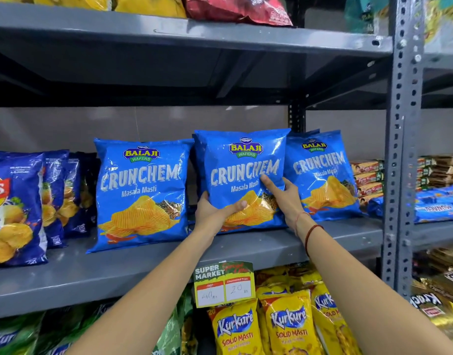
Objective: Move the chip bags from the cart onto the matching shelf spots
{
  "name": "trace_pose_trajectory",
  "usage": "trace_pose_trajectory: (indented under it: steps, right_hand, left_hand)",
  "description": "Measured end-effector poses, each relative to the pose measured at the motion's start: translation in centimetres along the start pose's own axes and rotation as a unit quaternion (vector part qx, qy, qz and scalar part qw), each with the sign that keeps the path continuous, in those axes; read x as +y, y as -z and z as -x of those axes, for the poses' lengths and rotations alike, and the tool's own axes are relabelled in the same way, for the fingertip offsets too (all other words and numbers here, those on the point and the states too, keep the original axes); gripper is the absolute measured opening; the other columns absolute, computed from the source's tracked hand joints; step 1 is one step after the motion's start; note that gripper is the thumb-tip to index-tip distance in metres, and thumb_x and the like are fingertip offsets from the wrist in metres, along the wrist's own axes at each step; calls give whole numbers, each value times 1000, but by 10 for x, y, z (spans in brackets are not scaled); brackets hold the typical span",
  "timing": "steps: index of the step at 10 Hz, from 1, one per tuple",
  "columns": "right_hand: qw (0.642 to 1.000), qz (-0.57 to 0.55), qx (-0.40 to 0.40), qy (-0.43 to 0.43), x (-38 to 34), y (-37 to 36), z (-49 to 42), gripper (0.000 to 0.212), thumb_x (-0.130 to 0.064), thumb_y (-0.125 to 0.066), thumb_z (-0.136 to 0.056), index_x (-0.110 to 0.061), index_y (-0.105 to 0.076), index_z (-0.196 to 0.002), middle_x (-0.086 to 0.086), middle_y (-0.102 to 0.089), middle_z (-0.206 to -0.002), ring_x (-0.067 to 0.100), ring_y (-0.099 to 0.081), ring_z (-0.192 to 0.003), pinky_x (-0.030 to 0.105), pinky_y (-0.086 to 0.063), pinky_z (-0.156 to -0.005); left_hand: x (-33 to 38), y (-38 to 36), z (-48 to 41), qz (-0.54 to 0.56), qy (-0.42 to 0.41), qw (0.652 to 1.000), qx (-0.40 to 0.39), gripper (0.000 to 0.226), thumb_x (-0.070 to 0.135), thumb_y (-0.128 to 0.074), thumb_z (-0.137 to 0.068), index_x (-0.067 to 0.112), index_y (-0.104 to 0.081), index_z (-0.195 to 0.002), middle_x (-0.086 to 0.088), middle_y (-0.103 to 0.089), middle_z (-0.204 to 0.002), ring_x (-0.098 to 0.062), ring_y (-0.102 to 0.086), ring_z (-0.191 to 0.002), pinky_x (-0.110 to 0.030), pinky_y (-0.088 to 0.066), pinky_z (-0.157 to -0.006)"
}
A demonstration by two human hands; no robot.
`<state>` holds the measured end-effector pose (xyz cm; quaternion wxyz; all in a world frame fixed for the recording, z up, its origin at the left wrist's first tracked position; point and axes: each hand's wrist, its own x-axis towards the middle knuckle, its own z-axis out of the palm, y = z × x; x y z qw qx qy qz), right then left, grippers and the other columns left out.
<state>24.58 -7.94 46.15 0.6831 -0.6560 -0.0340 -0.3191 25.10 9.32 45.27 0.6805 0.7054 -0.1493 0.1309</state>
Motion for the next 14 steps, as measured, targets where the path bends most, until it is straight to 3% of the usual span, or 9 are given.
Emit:
trace_pose_trajectory:
  steps: [1,3,5,7,8,9,10,13,14]
  right_hand:
    - [1000,-5,1,6,0,-2,-2,89,-60,-76,-61,-10,-53,-131,6,-64,-126,20,-62,-113,38,-47,-103]
    - [1000,1,15,15,-3,-7,-3,64,-31,-70,-83,-7,-42,-135,-7,-62,-110,9,-56,-95,26,-41,-91]
    - [998,42,46,8,2,-2,5,78,-40,-72,-79,-9,-37,-141,6,-47,-138,18,-45,-125,28,-36,-99]
    - [975,153,127,99,3,2,26,79,-46,-71,-78,-9,-39,-140,12,-53,-136,25,-50,-123,39,-43,-104]
    - [949,221,145,172,1,0,35,73,-43,-62,-86,-9,-34,-144,12,-45,-145,26,-43,-132,43,-37,-110]
    - [924,286,144,211,-2,-5,41,59,-33,-52,-95,-7,-33,-145,14,-43,-147,28,-38,-137,38,-30,-111]
    - [920,310,115,210,-2,-9,47,53,-28,-47,-97,-7,-34,-144,14,-44,-146,28,-38,-136,39,-32,-110]
    - [937,196,174,230,-62,4,92,44,-31,-53,-95,-9,-49,-133,8,-53,-135,15,-47,-122,36,-38,-108]
    - [922,135,198,304,-109,19,125,30,-29,-59,-92,-16,-59,-120,5,-61,-119,9,-53,-108,12,-46,-87]
  left_hand:
    - [-4,-2,-3,-8,-13,1000,5,79,33,-89,-50,19,-49,-116,-2,-63,-118,-20,-59,-106,-42,-51,-92]
    - [-7,0,-7,-24,-18,1000,-2,87,34,-89,-51,20,-44,-124,-2,-58,-124,-22,-56,-112,-47,-49,-95]
    - [-6,0,7,-89,-16,996,20,97,46,-82,-59,16,-31,-135,-5,-49,-136,-27,-47,-123,-48,-42,-101]
    - [-2,-3,31,-166,-103,976,100,82,38,-67,-80,17,-19,-143,-10,-28,-146,-29,-25,-135,-53,-29,-107]
    - [5,-6,38,-259,-263,919,140,61,28,-52,-89,14,-24,-142,-9,-28,-150,-26,-27,-138,-47,-31,-107]
    - [6,-12,17,-458,-407,782,111,55,32,-37,-92,10,-28,-142,-10,-29,-153,-26,-26,-141,-45,-30,-110]
    - [2,-15,-7,-560,-406,718,74,62,45,-30,-91,10,-28,-143,-8,-28,-153,-23,-24,-142,-49,-21,-115]
    - [-6,-14,-22,-597,-360,714,66,74,59,-18,-90,12,-12,-146,-9,-16,-157,-25,-10,-145,-50,12,-110]
    - [-2,-5,-15,-565,-379,726,103,74,59,-23,-89,12,-18,-146,-9,-20,-156,-24,-14,-144,-53,3,-112]
